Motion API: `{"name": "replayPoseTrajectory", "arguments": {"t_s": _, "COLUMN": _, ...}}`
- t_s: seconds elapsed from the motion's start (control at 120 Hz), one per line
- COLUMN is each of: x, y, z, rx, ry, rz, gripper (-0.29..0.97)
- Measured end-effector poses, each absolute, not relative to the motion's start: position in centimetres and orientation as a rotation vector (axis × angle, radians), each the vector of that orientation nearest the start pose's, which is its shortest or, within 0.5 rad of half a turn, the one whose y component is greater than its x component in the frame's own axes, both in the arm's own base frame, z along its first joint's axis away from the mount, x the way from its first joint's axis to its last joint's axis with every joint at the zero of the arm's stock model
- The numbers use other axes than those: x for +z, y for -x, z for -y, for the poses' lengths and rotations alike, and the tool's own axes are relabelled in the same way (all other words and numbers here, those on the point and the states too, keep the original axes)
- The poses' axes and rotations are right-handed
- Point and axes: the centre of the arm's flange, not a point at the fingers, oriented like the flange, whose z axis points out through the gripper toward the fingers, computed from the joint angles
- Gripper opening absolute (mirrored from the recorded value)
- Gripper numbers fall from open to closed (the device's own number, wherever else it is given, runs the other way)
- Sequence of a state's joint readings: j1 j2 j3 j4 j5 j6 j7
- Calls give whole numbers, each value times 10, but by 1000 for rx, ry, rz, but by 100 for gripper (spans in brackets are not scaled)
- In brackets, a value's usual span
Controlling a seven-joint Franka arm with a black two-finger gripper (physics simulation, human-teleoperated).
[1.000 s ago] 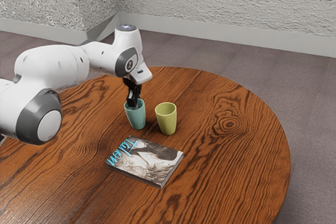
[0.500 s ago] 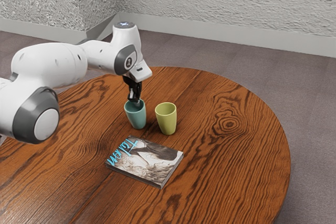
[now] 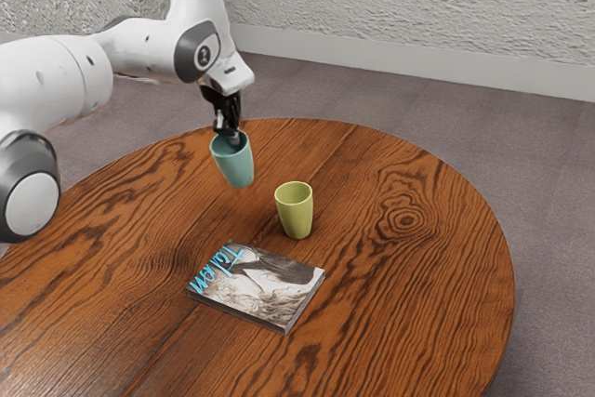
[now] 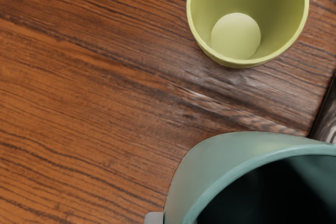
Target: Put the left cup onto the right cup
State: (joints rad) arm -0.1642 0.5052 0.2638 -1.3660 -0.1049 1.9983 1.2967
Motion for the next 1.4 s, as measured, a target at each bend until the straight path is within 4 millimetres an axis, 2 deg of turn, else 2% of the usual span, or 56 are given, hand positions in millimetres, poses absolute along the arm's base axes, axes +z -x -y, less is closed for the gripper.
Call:
{"name": "replayPoseTrajectory", "arguments": {"t_s": 0.075, "x": 469, "y": -712, "z": -16, "rx": -162, "ry": 2480, "rz": -1722, "gripper": -11}}
{"name": "replayPoseTrajectory", "arguments": {"t_s": 0.217, "x": 493, "y": -712, "z": 14, "rx": -199, "ry": 2438, "rz": -1753, "gripper": -11}}
{"name": "replayPoseTrajectory", "arguments": {"t_s": 0.35, "x": 501, "y": -712, "z": 39, "rx": -212, "ry": 2412, "rz": -1778, "gripper": -11}}
{"name": "replayPoseTrajectory", "arguments": {"t_s": 0.483, "x": 494, "y": -713, "z": 57, "rx": -200, "ry": 2407, "rz": -1797, "gripper": -11}}
{"name": "replayPoseTrajectory", "arguments": {"t_s": 0.667, "x": 478, "y": -715, "z": 69, "rx": -160, "ry": 2420, "rz": -1802, "gripper": -11}}
{"name": "replayPoseTrajectory", "arguments": {"t_s": 0.767, "x": 477, "y": -720, "z": 75, "rx": -150, "ry": 2417, "rz": -1800, "gripper": -11}}
{"name": "replayPoseTrajectory", "arguments": {"t_s": 1.117, "x": 439, "y": -736, "z": 81, "rx": -67, "ry": 2430, "rz": -1783, "gripper": -11}}
{"name": "replayPoseTrajectory", "arguments": {"t_s": 1.4, "x": 432, "y": -737, "z": 89, "rx": -60, "ry": 2433, "rz": -1786, "gripper": -11}}
